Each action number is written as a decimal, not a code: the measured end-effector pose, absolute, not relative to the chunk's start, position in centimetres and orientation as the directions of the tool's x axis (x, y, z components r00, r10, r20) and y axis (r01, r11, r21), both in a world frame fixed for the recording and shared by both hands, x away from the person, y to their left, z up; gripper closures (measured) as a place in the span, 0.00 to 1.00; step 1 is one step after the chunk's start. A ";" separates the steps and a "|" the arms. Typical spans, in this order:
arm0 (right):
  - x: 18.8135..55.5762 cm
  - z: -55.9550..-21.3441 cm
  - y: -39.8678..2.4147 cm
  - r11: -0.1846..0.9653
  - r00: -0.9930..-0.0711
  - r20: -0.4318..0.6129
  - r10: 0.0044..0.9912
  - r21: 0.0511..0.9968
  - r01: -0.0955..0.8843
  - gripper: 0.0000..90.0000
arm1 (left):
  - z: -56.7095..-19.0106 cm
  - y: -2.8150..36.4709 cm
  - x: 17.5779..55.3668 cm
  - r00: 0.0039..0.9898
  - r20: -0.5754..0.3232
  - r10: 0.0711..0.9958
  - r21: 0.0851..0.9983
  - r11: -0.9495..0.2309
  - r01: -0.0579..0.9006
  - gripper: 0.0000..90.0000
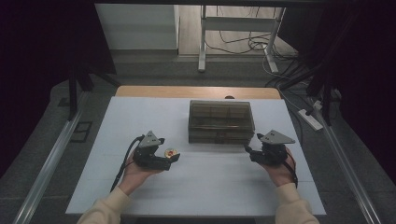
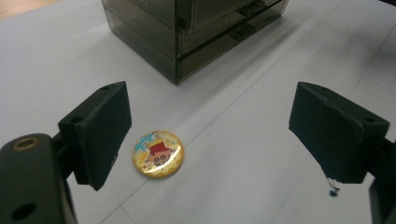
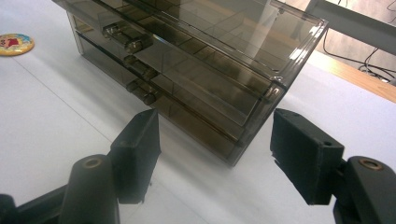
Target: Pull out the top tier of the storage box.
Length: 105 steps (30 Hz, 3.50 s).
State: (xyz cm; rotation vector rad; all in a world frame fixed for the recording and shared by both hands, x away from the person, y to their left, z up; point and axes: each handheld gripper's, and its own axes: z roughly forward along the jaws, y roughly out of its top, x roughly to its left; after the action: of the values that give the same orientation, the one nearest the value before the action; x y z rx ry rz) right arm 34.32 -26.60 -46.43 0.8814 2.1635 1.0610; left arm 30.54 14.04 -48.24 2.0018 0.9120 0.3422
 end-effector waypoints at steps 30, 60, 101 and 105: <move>36.1 -46.6 -27.1 0.446 -0.608 -0.179 0.774 0.835 0.322 0.41 | -48.5 11.7 33.5 0.704 -0.111 0.702 0.808 -0.349 0.475 0.18; 36.3 -46.7 -27.1 0.458 -0.624 -0.171 0.762 0.824 0.334 0.60 | -48.6 9.4 35.3 0.714 -0.080 0.696 0.814 -0.367 0.450 0.43; 36.3 -46.8 -27.3 0.463 -0.595 -0.198 0.779 0.822 0.332 0.86 | -48.5 9.1 35.7 0.675 -0.024 0.737 0.822 -0.370 0.433 0.89; 36.3 -46.8 -27.3 0.465 -0.595 -0.200 0.779 0.821 0.332 0.86 | -48.5 9.1 35.6 0.677 -0.019 0.736 0.820 -0.375 0.432 0.90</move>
State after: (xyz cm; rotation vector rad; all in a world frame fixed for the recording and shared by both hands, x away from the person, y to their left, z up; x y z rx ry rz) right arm 36.30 -27.33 -46.77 0.9202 2.1493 1.0292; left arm 35.63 9.10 -48.51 2.0233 0.9004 0.4449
